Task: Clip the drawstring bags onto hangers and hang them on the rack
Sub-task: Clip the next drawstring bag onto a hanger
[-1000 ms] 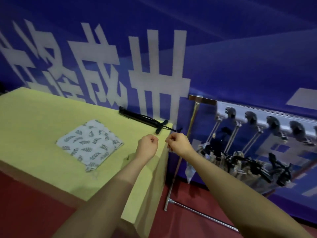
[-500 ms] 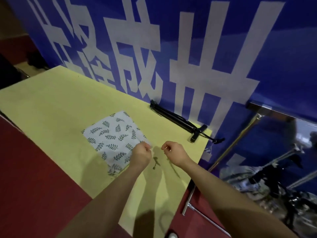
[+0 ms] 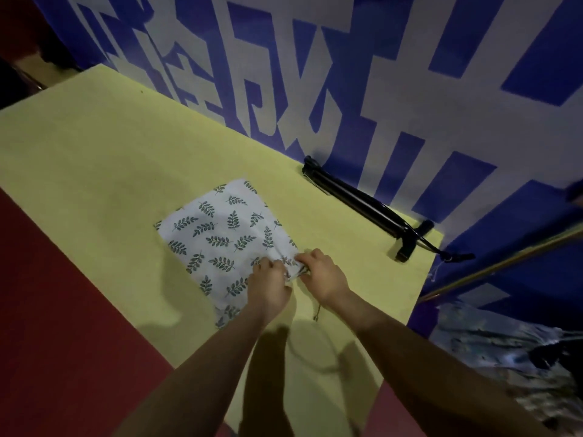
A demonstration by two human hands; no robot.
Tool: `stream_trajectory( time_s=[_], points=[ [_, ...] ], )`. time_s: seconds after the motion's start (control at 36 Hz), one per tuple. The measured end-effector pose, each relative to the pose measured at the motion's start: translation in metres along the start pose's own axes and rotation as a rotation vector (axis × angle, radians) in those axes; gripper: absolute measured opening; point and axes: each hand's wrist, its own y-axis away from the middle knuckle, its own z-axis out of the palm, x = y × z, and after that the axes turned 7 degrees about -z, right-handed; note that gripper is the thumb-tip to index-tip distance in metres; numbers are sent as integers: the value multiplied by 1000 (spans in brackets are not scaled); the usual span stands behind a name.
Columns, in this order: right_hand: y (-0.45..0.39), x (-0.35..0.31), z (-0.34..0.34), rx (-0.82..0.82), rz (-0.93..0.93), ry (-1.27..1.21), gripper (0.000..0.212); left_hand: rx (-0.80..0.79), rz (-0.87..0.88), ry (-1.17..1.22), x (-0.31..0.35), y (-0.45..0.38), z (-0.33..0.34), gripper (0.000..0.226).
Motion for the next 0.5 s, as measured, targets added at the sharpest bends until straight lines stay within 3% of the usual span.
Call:
stream_trajectory(
  time_s=[0.14,0.28,0.42,0.5],
  points=[
    [-11,-9,3,109,85,-3,24,-23,133,-28,-10,-16,-8,30],
    [-13,-23,8,254,156,-138,20,-77,176,84,-15,-17,-31,22],
    [-8,-46,9,364,169,-245,2,33,332,159,-26,-14,-68,13],
    [-4,-52,4,419,171,-299,18,48,525,39,-34,-17,-84,18]
  ],
)
